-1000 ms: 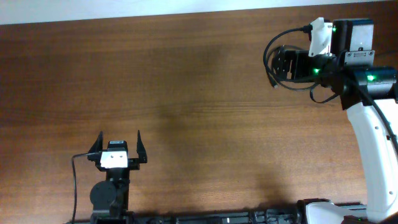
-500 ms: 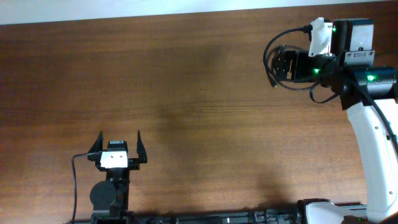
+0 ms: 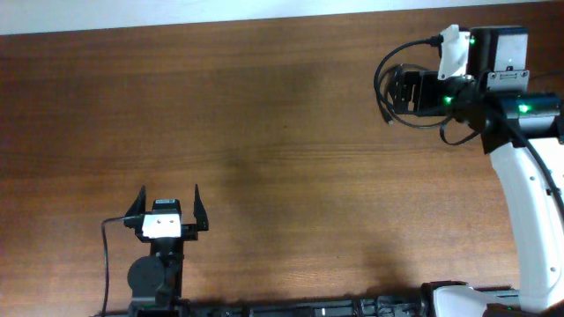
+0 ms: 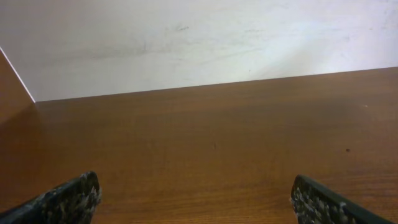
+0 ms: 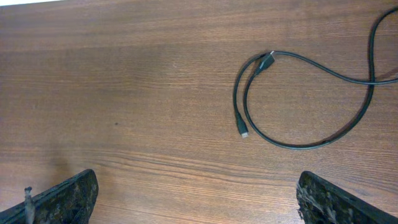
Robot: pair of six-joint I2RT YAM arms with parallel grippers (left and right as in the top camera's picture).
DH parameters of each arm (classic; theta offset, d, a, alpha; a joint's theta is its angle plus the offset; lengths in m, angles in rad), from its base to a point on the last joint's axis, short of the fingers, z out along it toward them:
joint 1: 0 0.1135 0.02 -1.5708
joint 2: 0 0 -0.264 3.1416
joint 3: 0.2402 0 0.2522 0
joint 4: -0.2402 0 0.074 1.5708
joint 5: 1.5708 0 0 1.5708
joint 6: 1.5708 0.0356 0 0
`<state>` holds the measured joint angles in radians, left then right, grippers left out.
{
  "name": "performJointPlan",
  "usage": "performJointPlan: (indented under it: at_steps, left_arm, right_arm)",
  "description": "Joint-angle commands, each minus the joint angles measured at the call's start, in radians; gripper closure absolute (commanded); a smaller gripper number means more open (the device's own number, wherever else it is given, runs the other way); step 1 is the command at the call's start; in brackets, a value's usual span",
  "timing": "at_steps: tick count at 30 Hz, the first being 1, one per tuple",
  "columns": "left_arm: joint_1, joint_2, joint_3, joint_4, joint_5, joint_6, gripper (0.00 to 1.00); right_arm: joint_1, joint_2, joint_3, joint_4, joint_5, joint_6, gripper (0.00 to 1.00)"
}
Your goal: Untangle cables
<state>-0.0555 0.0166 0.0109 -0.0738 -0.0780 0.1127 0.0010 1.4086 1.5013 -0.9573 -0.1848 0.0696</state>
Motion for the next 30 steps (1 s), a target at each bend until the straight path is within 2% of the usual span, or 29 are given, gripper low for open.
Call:
performJointPlan:
  at_steps: [1,4,7,16,24,30]
  left_arm:
    - [0.006,-0.011,-0.002,-0.007,0.014,0.016,0.01]
    - [0.006,-0.011,-0.002,-0.007,0.014,0.016,0.01]
    - [0.006,-0.011,-0.002,-0.007,0.014,0.016,0.01]
    - [0.006,-0.011,-0.002,-0.007,0.014,0.016,0.01]
    - [0.006,-0.011,-0.002,-0.007,0.014,0.016,0.01]
    - [0.006,-0.011,-0.002,-0.007,0.014,0.016,0.01]
  right_arm:
    - [0.006,0.004,0.000,0.008,0.028,-0.010,0.00]
    - [0.006,-0.009,-0.048,0.085,-0.009,-0.009,0.00]
    - [0.014,-0.043,-0.156,0.252,-0.068,-0.009,0.00]
    - [0.085,-0.226,-0.631,0.854,-0.077,0.016,0.00]
    - [0.092,-0.414,-1.017,1.421,-0.076,0.017,0.00]
    - [0.092,-0.529,-1.268,1.727,-0.067,0.016,0.00]
